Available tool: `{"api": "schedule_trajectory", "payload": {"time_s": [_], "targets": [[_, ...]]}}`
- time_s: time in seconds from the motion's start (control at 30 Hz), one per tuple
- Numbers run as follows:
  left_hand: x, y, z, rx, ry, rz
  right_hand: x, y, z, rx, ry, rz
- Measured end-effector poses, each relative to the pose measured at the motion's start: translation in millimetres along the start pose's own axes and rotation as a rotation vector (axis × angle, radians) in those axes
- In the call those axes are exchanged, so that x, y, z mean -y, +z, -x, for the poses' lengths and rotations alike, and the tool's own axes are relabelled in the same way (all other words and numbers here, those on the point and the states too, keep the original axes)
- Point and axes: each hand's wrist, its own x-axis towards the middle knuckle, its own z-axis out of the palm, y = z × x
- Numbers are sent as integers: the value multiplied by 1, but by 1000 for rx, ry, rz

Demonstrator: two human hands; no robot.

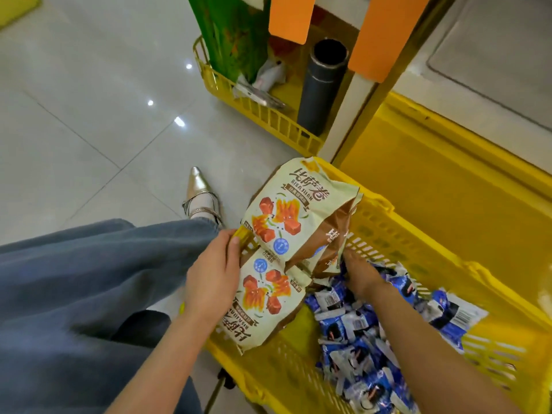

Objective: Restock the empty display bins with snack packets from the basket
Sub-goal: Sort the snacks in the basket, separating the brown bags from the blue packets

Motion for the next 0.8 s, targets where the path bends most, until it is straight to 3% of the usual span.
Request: {"api": "schedule_trajectory", "payload": {"time_s": [0.3,0.43,0.5,0.6,0.7,0.73,0.8], "targets": [[-4,0,0,-29,-18,-80,-7,2,10,-25,-20,129],[-5,-1,-1,-4,-14,-56,-11,3,34,-49,-234,452],[-6,-4,-2,15,-32,19,-9,3,48,-87,-337,503],[-9,-10,6,-63,6,129,-2,-2,72,-252,-440,444],[-19,-18,28,-231,234,59,7,-5,104,-288,-363,144],[-25,-18,38,-224,312,80,9,-6,115,-301,-315,30],[-37,-13,57,-54,431,119,16,-15,137,-299,-260,-161]]}}
